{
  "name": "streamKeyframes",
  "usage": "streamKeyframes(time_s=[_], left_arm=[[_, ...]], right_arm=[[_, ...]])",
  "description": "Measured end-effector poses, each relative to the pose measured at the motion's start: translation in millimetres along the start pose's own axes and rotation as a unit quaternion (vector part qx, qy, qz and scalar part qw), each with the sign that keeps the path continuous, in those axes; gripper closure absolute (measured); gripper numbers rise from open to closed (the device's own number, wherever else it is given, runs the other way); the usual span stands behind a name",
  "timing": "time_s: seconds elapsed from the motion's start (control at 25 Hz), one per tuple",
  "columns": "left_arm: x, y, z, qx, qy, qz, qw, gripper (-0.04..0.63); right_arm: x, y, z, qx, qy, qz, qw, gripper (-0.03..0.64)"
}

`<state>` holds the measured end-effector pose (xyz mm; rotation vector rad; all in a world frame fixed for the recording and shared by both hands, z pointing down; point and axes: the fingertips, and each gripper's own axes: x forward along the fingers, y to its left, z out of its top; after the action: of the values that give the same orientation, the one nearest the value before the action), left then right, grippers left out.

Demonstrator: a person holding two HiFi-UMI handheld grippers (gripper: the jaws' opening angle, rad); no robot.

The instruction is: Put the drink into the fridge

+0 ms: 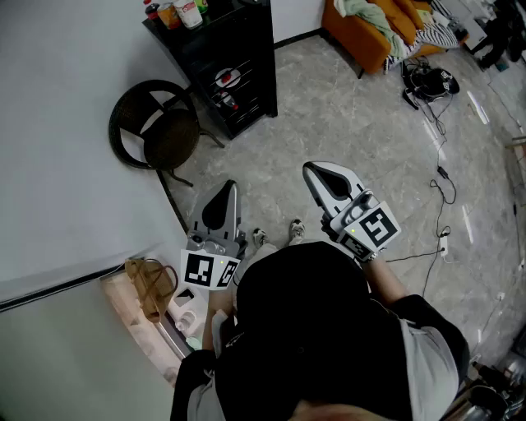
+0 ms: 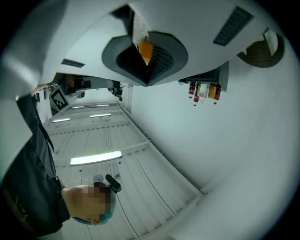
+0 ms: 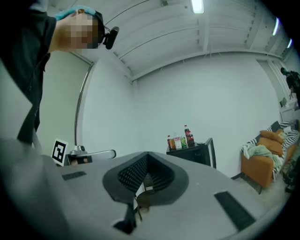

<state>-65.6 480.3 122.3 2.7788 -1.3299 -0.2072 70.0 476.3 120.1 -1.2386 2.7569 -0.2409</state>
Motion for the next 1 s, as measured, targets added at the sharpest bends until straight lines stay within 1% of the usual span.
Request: streamKeyframes(time_s=[0.2,0.4,0.6,0.72,0.8,1.0], left_arm=[[3,-4,-6,0.003,0.003,0.000,1.0000,0.586],[5,-13,-9,0.008,0.005,0.009,0.9999,0.586],[12,-23,-13,0.013,0.007,0.017,0.9997,0.586],[20,-31,-15,0.013,0.002,0.019,0.9997,0.586],[26,-36,-16,0.013,-0.002,0.022,0.9997,0.586],[37,-43,-27,0.003,-0.001,0.035,0.9994,0.586]], right_arm=[[-1,-7,-3,-0.002,-0.003,0.000,1.000,0.615],[-8,-17,-5,-0.009,-0.007,0.005,1.000,0.615],[-14,-21,-3,-0.003,-0.008,0.020,1.000,0.615],[-22,-31,-1,-0.008,-0.014,0.018,1.000,0.615],[-28,-38,-2,-0.011,-0.009,0.020,1.000,0.615],[-41,-60,-8,0.003,0.000,0.015,1.000,0.614]])
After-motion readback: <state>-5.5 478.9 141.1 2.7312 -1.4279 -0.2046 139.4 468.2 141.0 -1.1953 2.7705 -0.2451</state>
